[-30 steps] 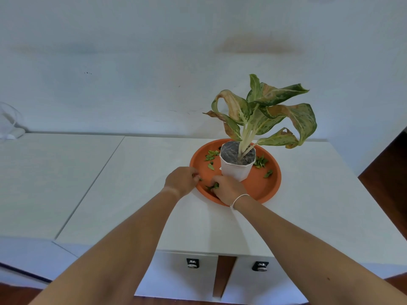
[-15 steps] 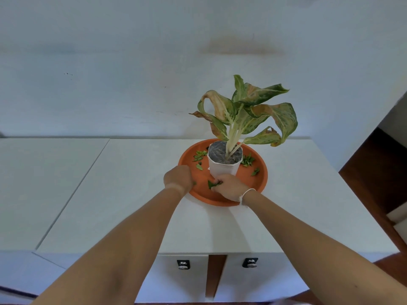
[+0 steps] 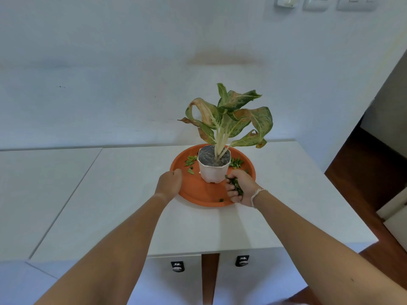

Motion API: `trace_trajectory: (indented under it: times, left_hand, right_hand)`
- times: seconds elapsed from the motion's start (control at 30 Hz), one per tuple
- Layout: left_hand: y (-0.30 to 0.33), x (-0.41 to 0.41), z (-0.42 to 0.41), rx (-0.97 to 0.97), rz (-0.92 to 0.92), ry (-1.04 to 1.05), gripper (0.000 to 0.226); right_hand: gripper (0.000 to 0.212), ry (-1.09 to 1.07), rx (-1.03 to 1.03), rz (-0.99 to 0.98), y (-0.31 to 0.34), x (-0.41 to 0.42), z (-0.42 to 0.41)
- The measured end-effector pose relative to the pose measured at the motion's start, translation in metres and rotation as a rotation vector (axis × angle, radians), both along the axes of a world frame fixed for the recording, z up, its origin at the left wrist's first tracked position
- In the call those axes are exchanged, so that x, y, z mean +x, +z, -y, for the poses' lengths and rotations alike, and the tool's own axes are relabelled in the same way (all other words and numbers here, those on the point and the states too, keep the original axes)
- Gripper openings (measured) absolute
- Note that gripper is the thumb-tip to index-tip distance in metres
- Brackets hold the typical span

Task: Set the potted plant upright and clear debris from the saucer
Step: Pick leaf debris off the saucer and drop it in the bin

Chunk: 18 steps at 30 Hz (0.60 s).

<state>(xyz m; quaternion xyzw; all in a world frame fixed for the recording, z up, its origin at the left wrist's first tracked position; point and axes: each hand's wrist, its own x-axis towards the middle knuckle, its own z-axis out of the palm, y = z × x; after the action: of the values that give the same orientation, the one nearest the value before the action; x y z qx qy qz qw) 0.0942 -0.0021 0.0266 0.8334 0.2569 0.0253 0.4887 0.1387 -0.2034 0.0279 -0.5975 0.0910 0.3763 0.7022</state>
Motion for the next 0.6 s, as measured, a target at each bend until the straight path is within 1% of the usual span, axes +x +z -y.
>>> trace_trajectory:
  times: [0.1,0.23,0.33,0.43,0.5,0.57,0.6]
  left_hand:
    - [0.001,-0.005,0.002,-0.251,-0.009,0.05,0.038]
    - [-0.003,-0.008,0.004,-0.383,-0.028,0.055,0.032]
    - [-0.003,-0.009,0.006,-0.459,-0.036,0.074,0.028]
    - [-0.002,-0.01,0.008,-0.536,-0.027,0.093,0.028]
    - [-0.001,-0.01,0.008,-0.574,-0.009,0.112,0.028]
    - [-0.001,-0.011,0.009,-0.603,0.005,0.139,0.027]
    - [-0.001,-0.011,0.009,-0.613,0.012,0.15,0.027]
  right_hand:
    - [0.029,-0.092,0.068,-0.036,0.0,-0.002,0.009]
    - [0.04,-0.213,0.096,-0.042,-0.001,-0.004,0.016]
    - [0.035,-0.209,0.102,-0.032,-0.002,-0.004,0.02]
    - [0.024,-0.166,0.099,-0.005,-0.002,-0.007,0.022]
    - [0.015,-0.119,0.046,0.05,0.0,-0.01,0.021]
    - [0.021,-0.034,-0.078,0.138,0.002,-0.011,0.019]
    - [0.025,0.018,-0.174,0.198,0.003,-0.012,0.016]
